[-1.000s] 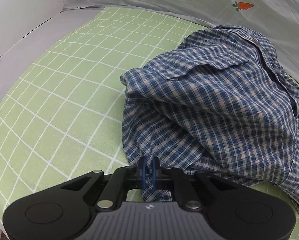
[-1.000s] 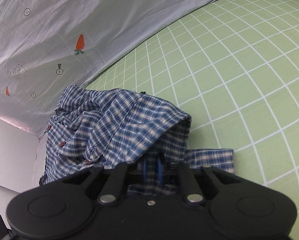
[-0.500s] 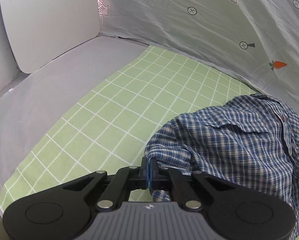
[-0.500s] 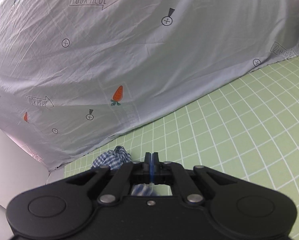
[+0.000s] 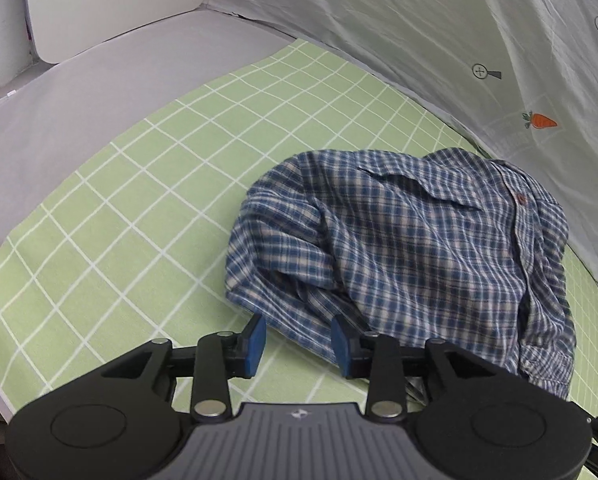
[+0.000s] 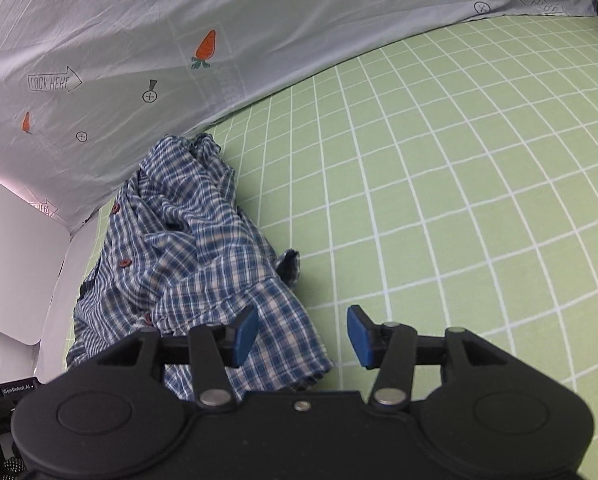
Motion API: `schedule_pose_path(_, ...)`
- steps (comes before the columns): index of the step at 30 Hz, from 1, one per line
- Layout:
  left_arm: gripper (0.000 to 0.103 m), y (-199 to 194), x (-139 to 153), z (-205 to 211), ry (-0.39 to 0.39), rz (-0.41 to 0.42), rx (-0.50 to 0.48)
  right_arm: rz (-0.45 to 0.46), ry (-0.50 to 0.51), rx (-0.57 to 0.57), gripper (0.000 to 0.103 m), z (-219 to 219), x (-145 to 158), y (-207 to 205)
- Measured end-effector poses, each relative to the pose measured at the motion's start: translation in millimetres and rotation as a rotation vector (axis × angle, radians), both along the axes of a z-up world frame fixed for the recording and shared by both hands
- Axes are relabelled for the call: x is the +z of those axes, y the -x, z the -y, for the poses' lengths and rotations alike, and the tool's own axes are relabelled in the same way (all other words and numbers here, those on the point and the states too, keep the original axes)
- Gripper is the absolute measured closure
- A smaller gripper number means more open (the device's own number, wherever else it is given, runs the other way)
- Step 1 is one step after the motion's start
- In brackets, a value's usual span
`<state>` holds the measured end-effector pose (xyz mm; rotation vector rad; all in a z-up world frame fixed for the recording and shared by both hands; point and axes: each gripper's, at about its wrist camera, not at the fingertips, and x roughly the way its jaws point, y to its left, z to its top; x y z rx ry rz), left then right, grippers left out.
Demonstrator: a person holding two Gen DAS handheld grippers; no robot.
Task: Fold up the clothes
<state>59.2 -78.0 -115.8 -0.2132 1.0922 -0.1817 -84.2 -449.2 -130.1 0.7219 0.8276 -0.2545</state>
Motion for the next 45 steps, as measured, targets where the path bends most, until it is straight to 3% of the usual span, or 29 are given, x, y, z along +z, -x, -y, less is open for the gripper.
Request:
schedule_pose_path(6, 0.053, 24.2, -3.1, 49.5, 0.129, -0.04, -0.206, 0.01, -0.071, 0.062, 0.05, 4.2, -15.6, -7.7)
schedule_pose_path(9, 0.053, 31.5, -16.4, 75.4, 0.169, -0.095, -0.249, 0.001, -0.082, 0.09, 0.062, 3.4, -20.8, -10.9)
schedule_pose_path(11, 0.055, 37.1, -25.9, 90.0, 0.173, -0.129, -0.258, -0.014, -0.071, 0.116, 0.075, 1.1, -21.8, -13.3)
schedule_pose_path(12, 0.065, 40.0, -30.7, 97.2, 0.175, -0.145, -0.262, -0.02, -0.058, 0.127, 0.08, -0.6, -21.4, -13.3)
schedule_pose_path(13, 0.082, 41.8, -31.9, 101.4, 0.166, -0.151, -0.26, -0.025, -0.046, 0.138, 0.088, -2.3, -20.9, -13.3)
schedule_pose_path(14, 0.087, 43.6, -33.1, 105.5, 0.156, -0.156, -0.257, -0.02, -0.038, 0.147, 0.095, -4.4, -19.2, -12.1)
schedule_pose_path(15, 0.094, 45.0, -31.1, 107.1, 0.151, -0.147, -0.259, -0.015, -0.03, 0.156, 0.097, -6.5, -17.4, -10.9)
schedule_pose_path(19, 0.098, 46.0, -8.3, 101.0, 0.159, -0.096, -0.254, 0.059, 0.006, 0.16, 0.1, -12.7, 5.8, -5.4)
schedule_pose_path(23, 0.098, 30.2, 29.1, 91.2, 0.238, -0.02, -0.218, 0.166, 0.005, 0.152, 0.1, -13.4, 37.4, -19.1)
schedule_pose_path(28, 0.098, -23.0, 77.6, 95.5, 0.29, 0.116, -0.166, 0.269, 0.044, 0.177, 0.1, -22.0, 73.4, -91.1)
schedule_pose_path(34, 0.098, -116.6, 105.9, 84.0, 0.268, 0.231, -0.107, 0.392, 0.092, 0.207, 0.1, -32.3, 116.6, -177.7)
schedule_pose_path(39, 0.097, -200.6, 109.8, 58.3, 0.253, 0.313, -0.008, 0.465, 0.129, 0.259, 0.1, -53.8, 125.2, -271.3)
schedule_pose_path(41, 0.096, -228.8, 99.1, 47.3, 0.256, 0.329, 0.08, 0.478, 0.138, 0.279, 0.099, -64.6, 120.3, -304.0)
schedule_pose_path(42, 0.091, -242.5, 90.0, 41.2, 0.251, 0.323, 0.133, 0.478, 0.146, 0.291, 0.097, -70.6, 115.4, -319.2)
schedule_pose_path(44, 0.089, -259.1, 72.7, 28.5, 0.192, 0.288, 0.215, 0.412, 0.212, 0.312, 0.071, -81.0, 103.1, -335.5)
schedule_pose_path(45, 0.083, -262.2, 64.9, 21.9, 0.159, 0.267, 0.236, 0.38, 0.244, 0.322, 0.063, -86.1, 96.9, -343.3)
